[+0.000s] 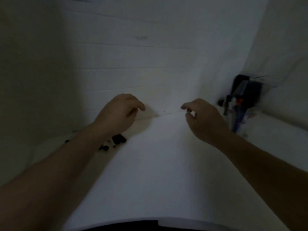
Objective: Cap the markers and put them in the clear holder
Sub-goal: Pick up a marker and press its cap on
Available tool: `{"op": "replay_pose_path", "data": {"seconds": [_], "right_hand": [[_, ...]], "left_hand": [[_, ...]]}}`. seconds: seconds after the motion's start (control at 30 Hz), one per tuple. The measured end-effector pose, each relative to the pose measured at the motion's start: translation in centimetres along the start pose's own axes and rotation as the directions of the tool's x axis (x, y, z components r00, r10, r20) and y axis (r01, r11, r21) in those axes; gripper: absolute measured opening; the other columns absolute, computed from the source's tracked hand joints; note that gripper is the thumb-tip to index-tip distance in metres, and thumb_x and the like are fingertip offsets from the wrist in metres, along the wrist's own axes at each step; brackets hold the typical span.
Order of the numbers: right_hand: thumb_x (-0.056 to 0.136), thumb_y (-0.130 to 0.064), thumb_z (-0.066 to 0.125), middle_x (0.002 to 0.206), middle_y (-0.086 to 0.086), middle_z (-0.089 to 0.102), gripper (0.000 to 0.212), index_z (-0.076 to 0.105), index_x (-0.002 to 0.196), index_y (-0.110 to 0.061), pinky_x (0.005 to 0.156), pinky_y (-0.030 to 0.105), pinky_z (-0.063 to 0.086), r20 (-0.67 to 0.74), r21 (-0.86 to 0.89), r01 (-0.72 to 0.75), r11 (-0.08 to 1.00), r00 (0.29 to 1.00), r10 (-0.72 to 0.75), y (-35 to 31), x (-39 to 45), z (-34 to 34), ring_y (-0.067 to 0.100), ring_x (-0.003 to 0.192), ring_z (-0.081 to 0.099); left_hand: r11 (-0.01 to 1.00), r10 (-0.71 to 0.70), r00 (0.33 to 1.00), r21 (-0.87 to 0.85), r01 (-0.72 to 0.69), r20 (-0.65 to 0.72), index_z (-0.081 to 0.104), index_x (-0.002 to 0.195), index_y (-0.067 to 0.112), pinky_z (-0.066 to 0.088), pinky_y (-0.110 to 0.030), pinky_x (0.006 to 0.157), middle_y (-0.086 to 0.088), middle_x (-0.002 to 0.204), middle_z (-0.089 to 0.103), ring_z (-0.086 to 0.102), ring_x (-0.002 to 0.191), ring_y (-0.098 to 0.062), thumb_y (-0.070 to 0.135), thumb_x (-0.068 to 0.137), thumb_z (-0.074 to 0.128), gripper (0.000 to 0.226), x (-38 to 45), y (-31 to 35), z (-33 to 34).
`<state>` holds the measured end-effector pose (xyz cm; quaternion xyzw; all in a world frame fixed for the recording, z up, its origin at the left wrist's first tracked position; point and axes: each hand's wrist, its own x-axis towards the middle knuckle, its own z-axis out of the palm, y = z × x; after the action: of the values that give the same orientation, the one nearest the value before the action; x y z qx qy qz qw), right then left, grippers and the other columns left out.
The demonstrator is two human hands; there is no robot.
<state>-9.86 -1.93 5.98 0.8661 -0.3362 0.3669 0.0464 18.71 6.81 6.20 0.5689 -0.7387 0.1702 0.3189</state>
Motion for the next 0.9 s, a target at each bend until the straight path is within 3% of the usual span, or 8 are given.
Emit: {"op": "replay_pose_path", "data": {"seconds": [0.1, 0.17, 0.27, 0.43, 0.57, 0.77, 0.9], "right_hand": [[0.089, -0.014, 0.062, 0.106, 0.007, 0.07, 0.027, 0.071, 0.115, -0.013, 0.084, 0.026, 0.046, 0.114, 0.135, 0.128, 0.983, 0.983, -0.144, -5.3, 0.6, 4.4, 0.021, 0.09, 0.063], [0.095, -0.02, 0.06, 0.119, 0.004, 0.068, 0.03, 0.068, 0.123, -0.017, 0.094, 0.026, 0.046, 0.227, 0.235, 0.101, 0.967, 0.961, -0.156, -8.7, 1.2, 6.8, 0.018, 0.103, 0.062], [0.099, -0.022, 0.053, 0.128, 0.006, 0.063, 0.031, 0.066, 0.127, -0.02, 0.1, 0.036, 0.047, 0.372, 0.289, 0.05, 0.956, 0.914, -0.16, -12.3, 2.3, 9.6, 0.022, 0.113, 0.059], [0.093, -0.004, 0.048, 0.111, 0.009, 0.068, 0.036, 0.075, 0.112, -0.019, 0.083, 0.032, 0.051, 0.549, 0.266, 0.04, 0.963, 0.815, -0.185, -13.7, 3.6, 12.2, 0.025, 0.098, 0.063], [0.096, -0.004, 0.047, 0.116, 0.013, 0.068, 0.034, 0.071, 0.12, -0.011, 0.087, 0.032, 0.049, 0.549, 0.208, 0.003, 0.978, 0.827, -0.119, -13.5, 3.9, 12.5, 0.029, 0.102, 0.063], [0.092, -0.017, 0.055, 0.101, 0.012, 0.066, 0.021, 0.07, 0.107, -0.011, 0.067, 0.028, 0.044, 0.503, 0.109, 0.008, 0.994, 0.862, -0.062, -13.6, 3.5, 13.4, 0.028, 0.089, 0.063], [0.093, -0.014, 0.053, 0.094, 0.008, 0.058, 0.015, 0.059, 0.106, -0.015, 0.066, 0.028, 0.037, 0.469, 0.04, 0.005, 0.999, 0.883, -0.023, -11.2, 2.7, 11.7, 0.028, 0.086, 0.059]], "left_hand": [[0.964, -0.257, 0.962, 0.046, 0.262, -0.093, 0.074, 0.104, 0.022, 0.039, -0.023, 0.089, -0.002, 0.113, 0.068, 0.06, 0.106, -0.023, 0.001, 0.09, 0.054, 0.032, -2.4, -4.1, -2.3], [0.921, -0.383, 0.912, 0.013, 0.389, -0.144, 0.074, 0.105, 0.021, 0.041, -0.024, 0.092, -0.002, 0.114, 0.066, 0.059, 0.107, -0.021, 0.001, 0.09, 0.051, 0.034, -3.5, -5.4, -2.7], [0.902, -0.431, 0.895, -0.024, 0.431, -0.119, 0.072, 0.104, 0.024, 0.047, -0.03, 0.094, -0.001, 0.112, 0.064, 0.059, 0.105, -0.018, 0.001, 0.088, 0.051, 0.035, -4.7, -5.4, -2.5], [0.88, -0.474, 0.878, -0.008, 0.475, -0.057, 0.072, 0.105, 0.028, 0.048, -0.029, 0.086, 0.004, 0.109, 0.063, 0.057, 0.103, -0.015, 0.0, 0.078, 0.05, 0.044, -5.1, -5.1, -2.0], [0.861, -0.508, 0.859, -0.028, 0.507, -0.058, 0.072, 0.104, 0.029, 0.048, -0.03, 0.08, 0.007, 0.106, 0.063, 0.058, 0.098, -0.014, -0.001, 0.077, 0.05, 0.045, -4.8, -4.9, -2.1], [0.862, -0.506, 0.862, -0.03, 0.506, 0.006, 0.071, 0.099, 0.031, 0.052, -0.039, 0.086, 0.004, 0.103, 0.063, 0.058, 0.098, -0.02, 0.002, 0.08, 0.051, 0.04, -5.0, -4.5, -1.8], [0.866, -0.489, 0.859, -0.035, 0.499, 0.15, 0.07, 0.097, 0.036, 0.052, -0.039, 0.086, 0.007, 0.101, 0.064, 0.058, 0.097, -0.018, 0.012, 0.084, 0.052, 0.033, -5.1, -4.2, -1.9]]}}
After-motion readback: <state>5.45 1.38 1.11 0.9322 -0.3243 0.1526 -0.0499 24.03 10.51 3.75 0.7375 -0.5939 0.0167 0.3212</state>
